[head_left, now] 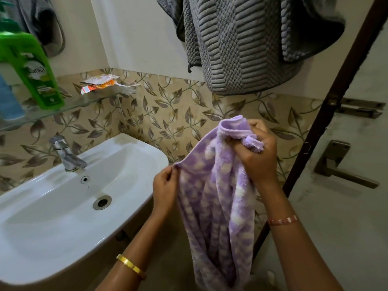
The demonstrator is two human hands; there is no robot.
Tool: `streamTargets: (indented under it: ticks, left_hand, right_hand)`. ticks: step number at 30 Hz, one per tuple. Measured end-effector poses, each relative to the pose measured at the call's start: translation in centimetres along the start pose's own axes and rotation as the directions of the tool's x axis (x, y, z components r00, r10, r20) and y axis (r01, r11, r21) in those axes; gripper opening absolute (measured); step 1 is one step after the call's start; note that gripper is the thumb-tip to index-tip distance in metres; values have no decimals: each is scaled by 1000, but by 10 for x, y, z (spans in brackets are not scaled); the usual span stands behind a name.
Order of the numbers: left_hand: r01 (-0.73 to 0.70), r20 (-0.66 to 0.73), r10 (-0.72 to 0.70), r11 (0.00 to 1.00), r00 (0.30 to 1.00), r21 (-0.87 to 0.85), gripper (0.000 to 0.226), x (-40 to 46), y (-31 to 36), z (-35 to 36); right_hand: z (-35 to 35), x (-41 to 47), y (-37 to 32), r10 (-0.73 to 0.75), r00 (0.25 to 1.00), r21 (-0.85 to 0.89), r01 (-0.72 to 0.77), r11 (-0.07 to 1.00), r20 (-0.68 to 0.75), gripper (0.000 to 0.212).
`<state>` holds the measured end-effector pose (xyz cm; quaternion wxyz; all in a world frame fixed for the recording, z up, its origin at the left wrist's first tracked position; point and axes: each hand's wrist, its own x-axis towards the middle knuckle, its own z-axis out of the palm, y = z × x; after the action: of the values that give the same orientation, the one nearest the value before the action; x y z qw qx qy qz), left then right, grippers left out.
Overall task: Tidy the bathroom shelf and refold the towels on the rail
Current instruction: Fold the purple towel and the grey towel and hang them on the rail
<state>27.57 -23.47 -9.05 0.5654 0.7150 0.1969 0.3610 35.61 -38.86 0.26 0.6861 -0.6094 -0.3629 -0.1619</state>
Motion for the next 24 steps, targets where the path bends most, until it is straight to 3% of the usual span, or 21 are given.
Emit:
streamTargets:
  ticks: [2,3,5,6,8,11,15,17,19,20,21,24]
  left_hand:
    - [-54,-66,47,994,997,-98,37,13,25,-1]
    - [-122,-55,117,988,992,-95,36,16,40,0]
    - [-301,55,301,954,952,-9,27,20,71,6]
    - [-383,141,373,922,917,51,21,21,84,10]
    - [-467,261,423,875,868,132,18,23,102,15]
    - [-405,237,386,913,892,39,20,25,96,12]
    - [-303,249,306,952,919,-50,53,6,65,13]
    - [-296,254,298,954,920,-50,44,0,53,16]
    - [-286,240,284,958,928,-27,18,-1,39,15]
    - [-249,237,246,968,940,-15,9,0,32,13]
    - [-189,225,184,982,957,2,16,-1,23,9]
    - [113,134,-112,994,985,-3,27,-2,0,-5]
  right_hand:
    - [-7,-5,4,83,981,-71,-71,995,176,18]
    - [-6,-10,5,162,939,-78,-145,986,305,27]
    - [3,-21,9,252,826,-125,-219,968,504,62]
    - [10,-26,10,249,818,-136,-209,968,518,68]
    - [19,-30,9,224,870,-73,-214,974,439,45]
    - [11,-19,-2,140,954,-17,-140,990,265,31]
    - [3,4,-20,-18,989,29,14,999,150,15]
    - [8,6,-25,-58,995,38,55,998,76,17]
    - [9,8,-26,-68,994,63,74,995,-88,24]
    - [7,10,-26,-69,984,73,82,994,-165,24]
    - [4,12,-25,-74,973,72,91,993,-217,22]
    - [-2,15,-19,-89,972,14,94,995,-218,17]
